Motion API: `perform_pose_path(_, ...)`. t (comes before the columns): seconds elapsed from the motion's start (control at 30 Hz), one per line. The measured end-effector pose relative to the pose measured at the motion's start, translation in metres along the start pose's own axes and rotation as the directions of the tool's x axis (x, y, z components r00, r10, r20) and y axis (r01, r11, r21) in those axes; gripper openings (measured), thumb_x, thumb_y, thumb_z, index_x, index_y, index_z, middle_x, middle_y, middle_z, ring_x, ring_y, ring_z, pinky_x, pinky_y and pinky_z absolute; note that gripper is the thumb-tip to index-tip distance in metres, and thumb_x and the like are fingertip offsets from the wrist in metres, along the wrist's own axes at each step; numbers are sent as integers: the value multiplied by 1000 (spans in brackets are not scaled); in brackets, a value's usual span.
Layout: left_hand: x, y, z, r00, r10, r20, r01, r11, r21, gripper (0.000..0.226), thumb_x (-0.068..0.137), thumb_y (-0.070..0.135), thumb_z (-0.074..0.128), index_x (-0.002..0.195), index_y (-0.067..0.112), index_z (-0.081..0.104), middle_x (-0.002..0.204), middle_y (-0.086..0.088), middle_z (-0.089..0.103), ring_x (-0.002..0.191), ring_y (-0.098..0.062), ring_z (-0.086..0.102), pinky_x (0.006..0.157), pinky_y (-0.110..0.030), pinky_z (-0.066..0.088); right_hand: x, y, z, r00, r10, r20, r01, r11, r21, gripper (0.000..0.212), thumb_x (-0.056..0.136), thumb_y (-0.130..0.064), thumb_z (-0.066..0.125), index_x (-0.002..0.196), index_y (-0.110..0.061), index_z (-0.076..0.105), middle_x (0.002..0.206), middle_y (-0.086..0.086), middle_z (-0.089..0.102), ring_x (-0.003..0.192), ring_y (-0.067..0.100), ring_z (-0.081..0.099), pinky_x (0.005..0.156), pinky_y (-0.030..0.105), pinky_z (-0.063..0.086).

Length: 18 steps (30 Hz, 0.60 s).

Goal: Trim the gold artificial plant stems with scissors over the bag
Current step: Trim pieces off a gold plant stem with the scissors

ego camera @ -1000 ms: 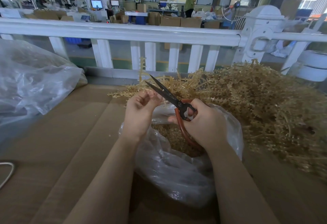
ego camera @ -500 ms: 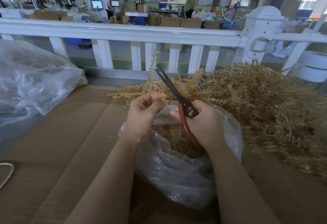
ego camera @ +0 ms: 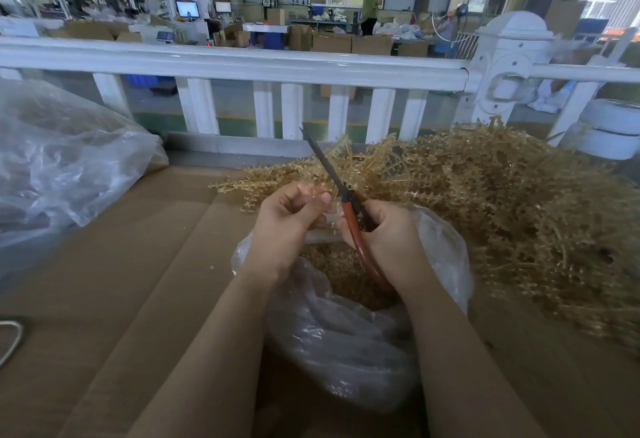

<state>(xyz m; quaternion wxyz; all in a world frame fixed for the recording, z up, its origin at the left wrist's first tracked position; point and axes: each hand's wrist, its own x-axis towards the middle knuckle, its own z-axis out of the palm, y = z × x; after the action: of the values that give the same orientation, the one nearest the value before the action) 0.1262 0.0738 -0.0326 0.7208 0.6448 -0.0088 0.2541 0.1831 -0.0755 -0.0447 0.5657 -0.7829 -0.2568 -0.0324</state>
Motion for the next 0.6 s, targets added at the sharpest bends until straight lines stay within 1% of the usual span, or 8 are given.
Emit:
perform_pose_path(0.07, 0, 1, 0, 997, -7, -72, 7, 1000, 8, 7, 91, 6, 67, 87, 11, 71, 75, 2, 72, 69, -8, 65, 68, -19, 51, -1, -2, 0, 1000, -10, -18, 9, 999, -51, 21, 76, -50, 78, 81, -30, 71, 75, -19, 72, 70, 1, 68, 64, 23, 53)
perform_pose_path(0.13, 1, 4, 0, 987, -16, -157, 18, 1000, 9, 3, 88, 7, 71, 87, 9, 72, 73, 3, 71, 65, -6, 61, 66, -18, 50, -3, -4, -2, 997, -63, -45, 55, 986, -155, 37, 67, -69, 72, 83, -35, 67, 79, -26, 69, 74, -5, 65, 61, 16, 46)
perform_pose_path(0.2, 1, 7, 0, 976, -20, -215, 21, 1000, -1, 2, 86, 6, 72, 87, 5, 71, 71, 2, 67, 62, -4, 58, 64, -17, 50, -5, -6, -5, 990, -133, -54, 115, 961, -253, 44, 66, -77, 67, 86, -38, 63, 83, -30, 67, 78, -8, 63, 59, 9, 40)
perform_pose_path(0.33, 2, 9, -1, 968, 18, -249, -10, 999, 30, 11, 87, -8, 65, 78, -2, 67, 65, -4, 61, 60, -10, 53, 66, -22, 49, -7, -7, -6, 974, -227, -23, 195, 880, -434, 43, 69, -80, 63, 93, -46, 54, 73, -30, 58, 78, -20, 53, 59, 2, 38)
perform_pose_path(0.4, 2, 9, -2, 971, 27, -237, -24, 1000, 16, 7, 89, -10, 60, 83, -13, 64, 69, -13, 54, 65, -21, 45, 69, -28, 43, -8, -8, -6, 972, -232, -15, 197, 854, -481, 42, 71, -79, 64, 95, -47, 51, 77, -31, 56, 75, -20, 50, 55, 4, 34)
perform_pose_path(0.43, 2, 9, -2, 974, 28, -227, -26, 1000, 10, 8, 90, -9, 59, 87, -15, 63, 70, -13, 53, 67, -22, 42, 69, -29, 42, -8, -7, -6, 974, -227, -19, 189, 853, -486, 42, 72, -78, 65, 96, -46, 51, 79, -30, 56, 75, -17, 50, 56, 5, 33)
perform_pose_path(0.5, 1, 9, -4, 981, 23, -191, -24, 1000, -3, 13, 92, -5, 58, 81, -5, 65, 68, -5, 57, 65, -18, 44, 66, -23, 42, -7, -6, -7, 975, -219, -45, 170, 858, -484, 44, 72, -77, 66, 96, -42, 52, 82, -27, 59, 78, -9, 55, 59, 7, 37)
perform_pose_path(0.6, 2, 10, -6, 991, -22, -136, 15, 998, -54, 24, 94, -4, 55, 74, 9, 60, 69, 6, 63, 66, -6, 53, 67, -22, 42, -6, -3, -8, 978, -199, -62, 143, 857, -495, 50, 72, -79, 64, 96, -35, 56, 86, -21, 62, 83, -2, 61, 64, 21, 51)
